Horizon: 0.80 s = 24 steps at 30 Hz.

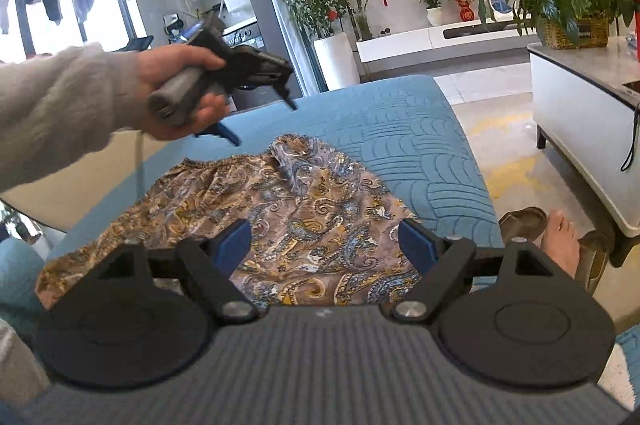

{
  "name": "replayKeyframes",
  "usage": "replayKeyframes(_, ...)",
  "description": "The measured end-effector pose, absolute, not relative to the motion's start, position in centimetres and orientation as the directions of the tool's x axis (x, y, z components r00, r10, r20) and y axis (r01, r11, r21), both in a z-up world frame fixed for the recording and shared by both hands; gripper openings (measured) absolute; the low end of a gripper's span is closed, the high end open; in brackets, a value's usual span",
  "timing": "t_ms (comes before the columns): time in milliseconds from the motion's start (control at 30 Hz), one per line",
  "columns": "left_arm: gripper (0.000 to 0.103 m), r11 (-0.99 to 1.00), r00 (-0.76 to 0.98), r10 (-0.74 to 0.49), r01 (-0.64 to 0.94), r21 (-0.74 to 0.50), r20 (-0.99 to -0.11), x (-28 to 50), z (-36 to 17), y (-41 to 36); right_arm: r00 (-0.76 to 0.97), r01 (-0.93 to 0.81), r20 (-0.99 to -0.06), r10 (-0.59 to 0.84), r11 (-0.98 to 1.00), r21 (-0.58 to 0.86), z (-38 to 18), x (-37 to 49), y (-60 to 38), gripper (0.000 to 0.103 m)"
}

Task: Fold clothes
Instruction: 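Grasp the garment waistband with the left gripper while the right gripper grasps the waistband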

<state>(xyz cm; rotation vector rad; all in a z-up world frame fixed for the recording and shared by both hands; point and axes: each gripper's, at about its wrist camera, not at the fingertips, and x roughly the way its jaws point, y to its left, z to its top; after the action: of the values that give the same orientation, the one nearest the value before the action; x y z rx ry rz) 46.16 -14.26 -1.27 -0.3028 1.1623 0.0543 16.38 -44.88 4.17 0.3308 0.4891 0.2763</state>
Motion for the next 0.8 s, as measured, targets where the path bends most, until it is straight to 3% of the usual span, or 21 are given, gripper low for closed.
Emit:
replayKeyframes(367,0.098,0.962,0.271,-0.152,-0.182,-0.205,-0.951,50.6,-7.4,-16.5,0.852,-0.17,-0.389,0.35,0.888,0.428,4.0,16.6,-45.4,0.083)
replayKeyframes(633,0.095,0.974,0.265,-0.093,-0.175,-0.143,-0.96,51.1,-9.8,-16.7,0.862,-0.15,-0.382,0.333,0.887,0.436,3.9,16.2,-45.3,0.083)
replayKeyframes(733,0.074,0.98,0.281,-0.065,-0.161,-0.114,-0.957,50.8,-9.4,-16.9,0.865,-0.138,-0.386,0.32,0.892,0.431,3.8,16.3,-45.3,0.083)
replayKeyframes(800,0.049,0.984,0.294,-0.057,-0.145,-0.104,-0.954,50.5,-9.0,-17.0,0.868,-0.128,-0.389,0.309,0.896,0.426,3.8,16.4,-45.3,0.083)
